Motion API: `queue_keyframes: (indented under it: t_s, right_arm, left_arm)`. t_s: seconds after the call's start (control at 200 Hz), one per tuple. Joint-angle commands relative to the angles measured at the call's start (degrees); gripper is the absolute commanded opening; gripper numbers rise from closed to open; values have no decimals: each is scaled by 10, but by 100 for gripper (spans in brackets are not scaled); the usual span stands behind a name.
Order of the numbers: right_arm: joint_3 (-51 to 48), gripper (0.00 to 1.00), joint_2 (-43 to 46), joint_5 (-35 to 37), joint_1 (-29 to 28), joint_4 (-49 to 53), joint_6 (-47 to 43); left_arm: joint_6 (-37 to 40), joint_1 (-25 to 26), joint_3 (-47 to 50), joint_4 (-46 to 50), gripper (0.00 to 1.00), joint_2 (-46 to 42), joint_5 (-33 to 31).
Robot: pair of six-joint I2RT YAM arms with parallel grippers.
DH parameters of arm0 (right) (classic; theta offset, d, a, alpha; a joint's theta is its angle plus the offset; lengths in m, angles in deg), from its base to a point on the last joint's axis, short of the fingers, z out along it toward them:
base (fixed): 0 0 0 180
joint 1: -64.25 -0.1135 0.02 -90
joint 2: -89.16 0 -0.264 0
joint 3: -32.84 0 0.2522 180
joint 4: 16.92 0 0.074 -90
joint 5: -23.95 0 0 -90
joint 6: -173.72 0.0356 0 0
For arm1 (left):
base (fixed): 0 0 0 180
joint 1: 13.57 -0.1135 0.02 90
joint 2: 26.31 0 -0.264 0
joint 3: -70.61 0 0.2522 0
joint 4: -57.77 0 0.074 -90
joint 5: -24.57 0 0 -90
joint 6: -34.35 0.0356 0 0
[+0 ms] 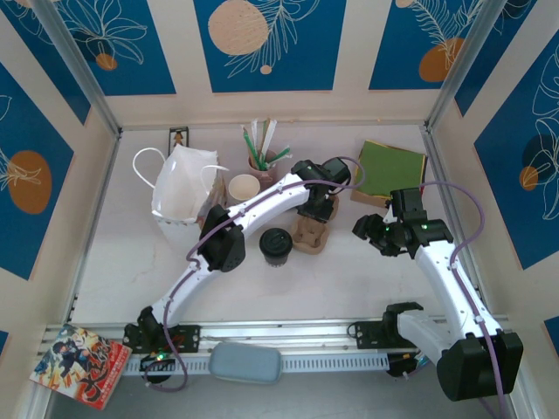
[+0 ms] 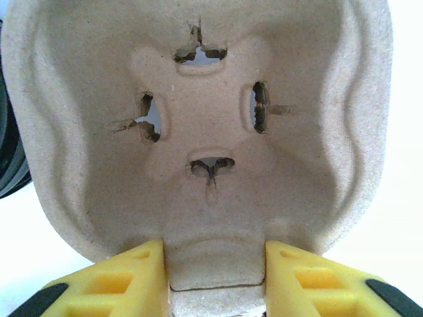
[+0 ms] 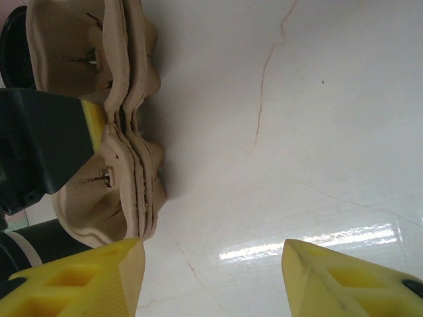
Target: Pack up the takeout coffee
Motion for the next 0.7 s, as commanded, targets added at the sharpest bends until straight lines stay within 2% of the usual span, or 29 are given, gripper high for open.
queue_keyframes:
  t_s: [0.0,0.69]
  right_arm:
    - [-8,58,1,-16,1,-3,3]
    - [-4,58,-1,-17,1,-13,4]
  left_arm:
    - [-4,6,-18,15,37,-33,-13]
    - [-25,3,-30,-14,35,-88,-8]
